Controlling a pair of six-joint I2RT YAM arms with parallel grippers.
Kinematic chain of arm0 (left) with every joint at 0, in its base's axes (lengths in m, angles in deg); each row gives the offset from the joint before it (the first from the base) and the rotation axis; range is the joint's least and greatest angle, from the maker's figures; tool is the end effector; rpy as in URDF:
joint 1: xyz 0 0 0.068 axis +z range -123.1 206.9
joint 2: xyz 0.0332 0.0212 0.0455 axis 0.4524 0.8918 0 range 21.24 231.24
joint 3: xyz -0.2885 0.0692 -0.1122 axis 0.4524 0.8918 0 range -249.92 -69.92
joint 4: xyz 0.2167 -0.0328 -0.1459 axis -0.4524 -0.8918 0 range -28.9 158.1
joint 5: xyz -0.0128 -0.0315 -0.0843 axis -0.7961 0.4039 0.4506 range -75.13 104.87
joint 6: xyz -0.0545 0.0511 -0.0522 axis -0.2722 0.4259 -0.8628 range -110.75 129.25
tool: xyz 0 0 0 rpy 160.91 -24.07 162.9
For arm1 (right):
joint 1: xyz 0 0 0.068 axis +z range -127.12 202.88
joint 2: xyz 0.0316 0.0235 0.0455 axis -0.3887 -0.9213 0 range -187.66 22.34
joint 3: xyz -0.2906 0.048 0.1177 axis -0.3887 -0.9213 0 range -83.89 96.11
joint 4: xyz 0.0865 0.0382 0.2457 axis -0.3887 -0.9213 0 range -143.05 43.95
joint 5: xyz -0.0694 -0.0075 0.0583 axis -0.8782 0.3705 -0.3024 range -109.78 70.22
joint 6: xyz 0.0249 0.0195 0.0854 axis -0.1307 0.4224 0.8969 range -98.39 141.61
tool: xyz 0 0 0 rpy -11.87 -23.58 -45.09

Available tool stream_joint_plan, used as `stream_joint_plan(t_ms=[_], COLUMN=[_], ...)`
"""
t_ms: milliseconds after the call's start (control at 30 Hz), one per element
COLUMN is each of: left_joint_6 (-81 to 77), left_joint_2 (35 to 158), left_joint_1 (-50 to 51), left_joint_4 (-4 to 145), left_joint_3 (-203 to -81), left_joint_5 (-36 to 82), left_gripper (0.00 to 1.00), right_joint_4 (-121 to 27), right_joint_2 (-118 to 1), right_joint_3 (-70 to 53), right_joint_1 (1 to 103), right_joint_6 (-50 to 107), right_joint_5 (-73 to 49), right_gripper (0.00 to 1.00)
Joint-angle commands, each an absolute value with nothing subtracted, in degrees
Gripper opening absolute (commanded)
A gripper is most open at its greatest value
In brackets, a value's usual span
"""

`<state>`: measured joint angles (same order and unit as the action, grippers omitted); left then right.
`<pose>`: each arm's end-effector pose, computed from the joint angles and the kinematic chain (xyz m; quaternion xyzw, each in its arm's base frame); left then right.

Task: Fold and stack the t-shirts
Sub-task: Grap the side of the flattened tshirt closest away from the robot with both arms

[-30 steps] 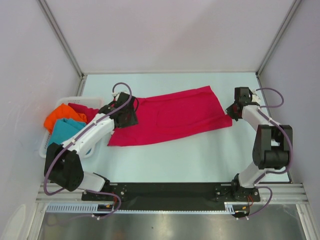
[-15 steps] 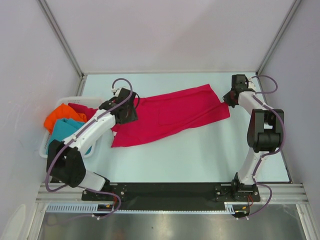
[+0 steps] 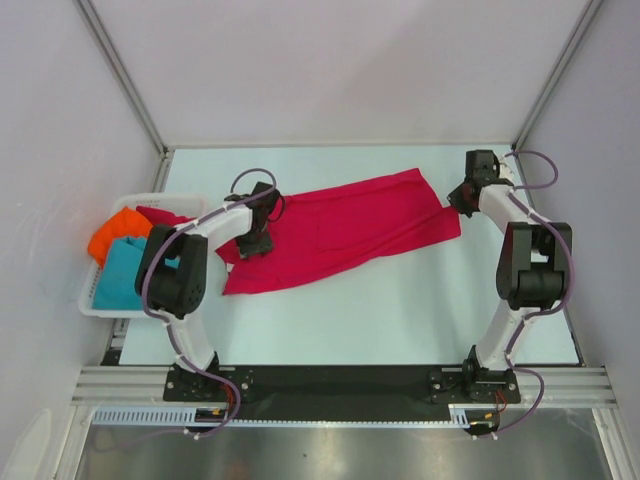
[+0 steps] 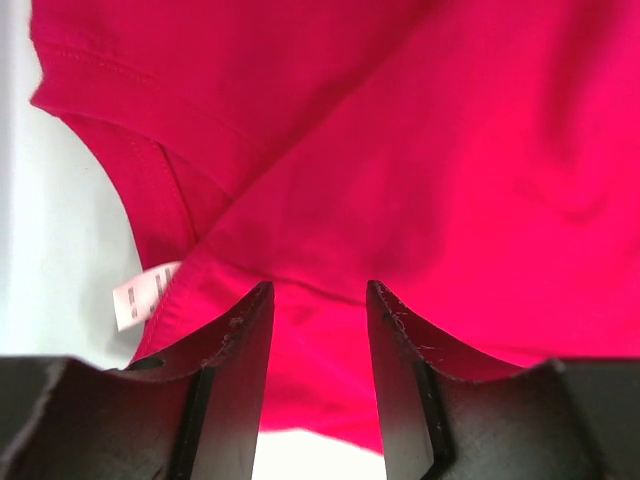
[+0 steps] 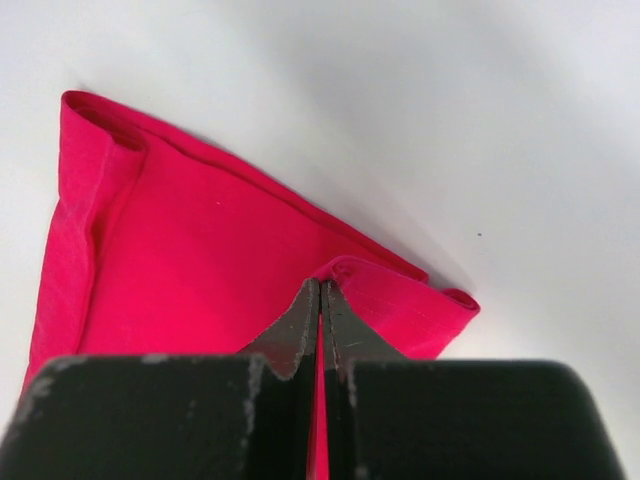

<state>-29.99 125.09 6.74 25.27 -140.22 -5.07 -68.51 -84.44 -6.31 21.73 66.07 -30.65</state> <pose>0.3556 -0.1009 0.1811 -0.1824 0.9610 0.0915 0.1866 0.4495 -0.0242 0.2210 0.3931 0.8547 0.0375 0.3369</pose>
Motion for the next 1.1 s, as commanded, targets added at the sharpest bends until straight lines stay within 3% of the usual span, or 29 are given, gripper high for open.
stream_joint_plan(t_ms=[0,200,1067], left_joint_6=[-32.32,-30.84,-27.31], left_joint_2=[126.09,125.21,126.79], left_joint_1=[9.84,13.98,13.89], left_joint_4=[25.04,24.95,32.06], left_joint_3=[-142.08,-141.9,-139.35], left_joint_5=[-6.74,-8.85,-2.62], left_gripper=[0.47,0.47,0.45], right_joint_4=[-68.55,-68.46,-68.02], right_joint_2=[-79.79,-77.95,-77.42], right_joint_3=[-7.16,-9.01,-10.77], right_joint_1=[20.24,19.27,19.19], right_joint_6=[64.41,63.53,63.71], right_joint_5=[-30.85,-30.77,-30.41], right_gripper=[0.0,0.0,0.0])
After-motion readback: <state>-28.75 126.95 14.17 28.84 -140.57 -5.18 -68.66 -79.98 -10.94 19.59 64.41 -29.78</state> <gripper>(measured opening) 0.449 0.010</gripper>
